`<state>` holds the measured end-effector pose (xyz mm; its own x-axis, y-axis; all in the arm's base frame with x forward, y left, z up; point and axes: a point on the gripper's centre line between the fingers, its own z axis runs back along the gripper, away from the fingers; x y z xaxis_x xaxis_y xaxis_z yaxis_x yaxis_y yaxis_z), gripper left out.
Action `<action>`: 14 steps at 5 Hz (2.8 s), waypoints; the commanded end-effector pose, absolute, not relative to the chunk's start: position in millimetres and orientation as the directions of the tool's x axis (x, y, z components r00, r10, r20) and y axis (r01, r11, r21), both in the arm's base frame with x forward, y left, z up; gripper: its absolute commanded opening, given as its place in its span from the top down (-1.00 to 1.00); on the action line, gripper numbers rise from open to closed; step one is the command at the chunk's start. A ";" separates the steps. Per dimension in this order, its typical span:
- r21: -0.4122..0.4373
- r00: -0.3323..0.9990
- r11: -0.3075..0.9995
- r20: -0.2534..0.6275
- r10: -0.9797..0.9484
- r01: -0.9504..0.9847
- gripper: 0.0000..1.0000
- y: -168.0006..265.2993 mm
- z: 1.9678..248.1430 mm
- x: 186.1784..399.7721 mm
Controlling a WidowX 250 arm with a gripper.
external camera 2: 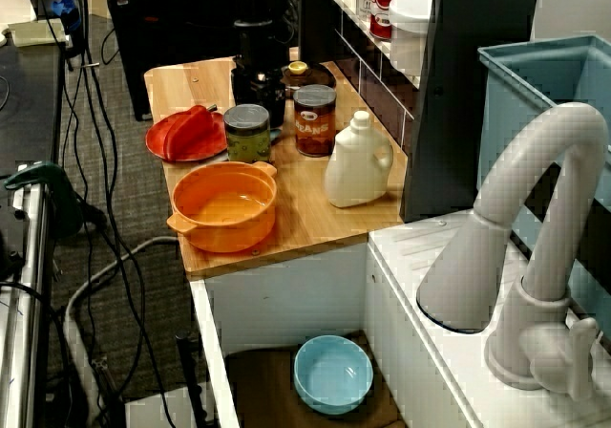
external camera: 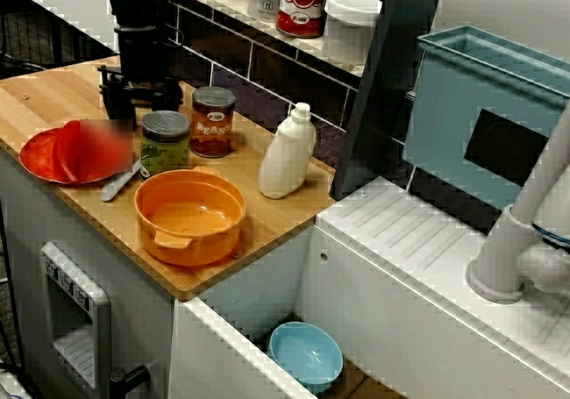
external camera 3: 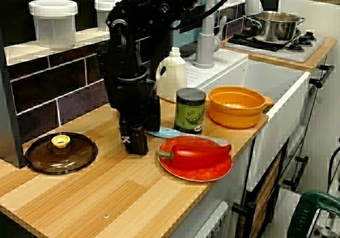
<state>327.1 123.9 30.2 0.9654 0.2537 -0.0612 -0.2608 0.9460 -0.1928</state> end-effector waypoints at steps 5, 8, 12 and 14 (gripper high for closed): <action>-0.139 0.974 0.972 0.092 0.205 -0.191 -1.00 152.2 79.8 339.8; -0.139 0.978 0.975 0.093 0.187 -0.173 0.73 143.1 84.7 347.5; -0.133 0.975 0.970 0.071 0.213 -0.202 1.00 132.4 55.8 357.6; -0.141 0.970 0.963 0.049 0.237 -0.228 1.00 127.5 46.0 365.0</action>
<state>362.6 124.9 37.2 0.9685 0.2484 0.0159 -0.2434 0.9588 -0.1468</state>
